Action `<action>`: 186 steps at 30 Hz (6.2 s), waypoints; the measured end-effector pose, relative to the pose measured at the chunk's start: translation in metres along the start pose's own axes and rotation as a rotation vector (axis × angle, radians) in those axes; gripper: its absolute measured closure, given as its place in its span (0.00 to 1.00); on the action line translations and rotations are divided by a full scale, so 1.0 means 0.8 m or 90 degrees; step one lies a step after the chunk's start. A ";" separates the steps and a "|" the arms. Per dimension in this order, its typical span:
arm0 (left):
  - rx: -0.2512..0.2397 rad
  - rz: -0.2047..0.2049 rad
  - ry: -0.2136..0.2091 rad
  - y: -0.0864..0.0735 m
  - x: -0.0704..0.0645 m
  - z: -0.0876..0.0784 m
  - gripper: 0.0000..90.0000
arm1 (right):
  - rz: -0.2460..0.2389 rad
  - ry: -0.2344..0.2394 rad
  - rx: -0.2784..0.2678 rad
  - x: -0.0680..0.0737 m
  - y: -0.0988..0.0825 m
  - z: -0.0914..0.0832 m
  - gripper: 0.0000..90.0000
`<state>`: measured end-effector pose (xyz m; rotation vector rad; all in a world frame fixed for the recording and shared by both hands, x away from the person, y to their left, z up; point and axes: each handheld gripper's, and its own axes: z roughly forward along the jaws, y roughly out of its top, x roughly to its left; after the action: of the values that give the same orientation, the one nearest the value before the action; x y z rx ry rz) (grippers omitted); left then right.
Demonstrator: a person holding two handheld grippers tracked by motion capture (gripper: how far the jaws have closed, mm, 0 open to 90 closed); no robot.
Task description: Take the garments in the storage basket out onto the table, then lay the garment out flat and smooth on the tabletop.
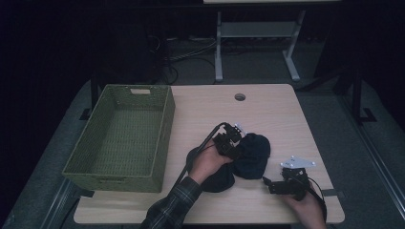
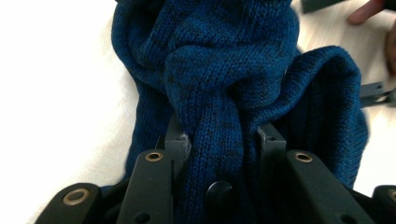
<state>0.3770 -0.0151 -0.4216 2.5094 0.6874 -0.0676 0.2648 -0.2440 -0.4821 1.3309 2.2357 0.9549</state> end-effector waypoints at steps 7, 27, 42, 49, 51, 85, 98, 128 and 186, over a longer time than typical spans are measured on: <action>0.007 0.008 0.019 -0.001 0.002 0.001 0.58 | 0.001 -0.001 0.000 0.000 0.000 0.000 0.08; -0.095 0.021 0.048 -0.011 -0.007 -0.089 0.38 | 0.000 -0.001 0.001 0.000 0.000 0.000 0.08; -0.067 -0.007 0.055 -0.105 -0.023 -0.110 1.00 | -0.001 0.000 0.000 0.000 0.000 0.000 0.08; -0.026 -0.029 0.061 -0.139 -0.017 -0.073 0.99 | -0.010 0.007 0.001 0.001 0.000 0.000 0.08; -0.009 -0.031 0.065 -0.143 -0.014 -0.063 0.99 | -0.018 0.013 0.005 0.001 0.001 -0.001 0.08; -0.021 -0.057 0.051 -0.156 -0.003 -0.047 0.99 | 0.036 0.028 0.002 -0.019 0.065 0.045 0.59; -0.021 -0.053 0.056 -0.157 -0.004 -0.047 1.00 | -0.014 -0.032 0.008 -0.033 0.074 0.034 0.96; -0.071 -0.037 0.042 -0.118 -0.006 -0.075 0.92 | 0.068 -0.002 -0.047 -0.064 0.054 -0.030 0.72; -0.032 -0.059 0.031 -0.107 0.050 -0.029 1.00 | -0.070 0.073 0.050 0.026 0.048 0.018 1.00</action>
<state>0.3682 0.0772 -0.4504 2.4373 0.8153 -0.0230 0.2871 -0.2081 -0.4644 1.1988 2.4279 0.9358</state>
